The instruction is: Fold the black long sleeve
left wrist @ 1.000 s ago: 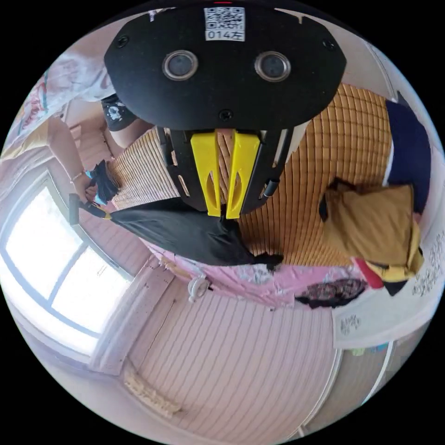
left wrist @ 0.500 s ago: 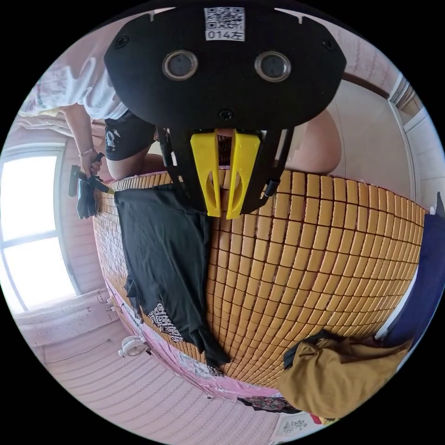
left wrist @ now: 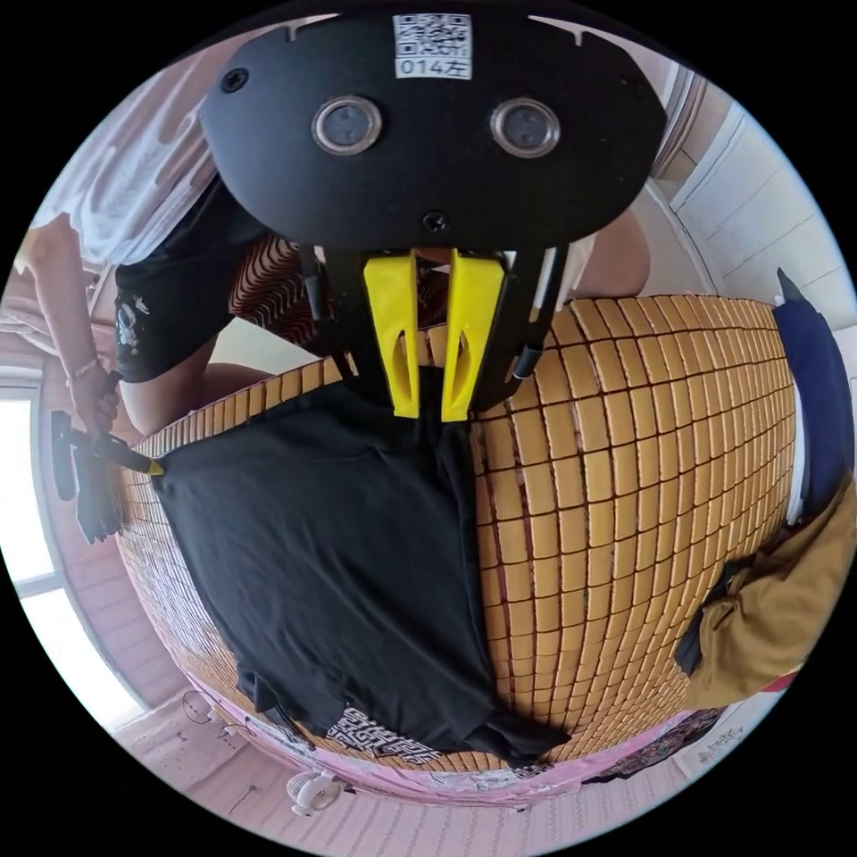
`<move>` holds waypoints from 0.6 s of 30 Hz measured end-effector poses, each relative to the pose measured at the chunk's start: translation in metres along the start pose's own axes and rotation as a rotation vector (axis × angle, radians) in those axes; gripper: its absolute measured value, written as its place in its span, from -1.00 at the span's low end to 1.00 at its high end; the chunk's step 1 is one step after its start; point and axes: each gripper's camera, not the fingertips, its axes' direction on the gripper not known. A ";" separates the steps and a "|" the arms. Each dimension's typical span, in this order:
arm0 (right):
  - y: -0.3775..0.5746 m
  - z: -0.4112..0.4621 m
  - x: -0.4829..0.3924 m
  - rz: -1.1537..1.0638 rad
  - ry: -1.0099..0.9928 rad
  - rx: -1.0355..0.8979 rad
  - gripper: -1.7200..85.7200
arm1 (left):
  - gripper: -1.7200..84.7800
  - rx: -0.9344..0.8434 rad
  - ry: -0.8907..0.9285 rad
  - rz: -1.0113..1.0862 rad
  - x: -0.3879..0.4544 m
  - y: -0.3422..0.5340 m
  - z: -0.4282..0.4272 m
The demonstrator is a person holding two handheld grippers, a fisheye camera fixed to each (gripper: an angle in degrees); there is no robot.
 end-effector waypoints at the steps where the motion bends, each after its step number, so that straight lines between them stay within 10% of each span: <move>1: -0.003 -0.002 0.000 0.009 0.014 0.007 -0.83 | -0.91 0.005 0.010 -0.007 -0.004 -0.001 -0.002; 18: -0.004 -0.027 0.014 -0.022 -0.182 -0.063 -0.95 | -0.95 0.091 0.193 -0.111 -0.076 -0.008 -0.014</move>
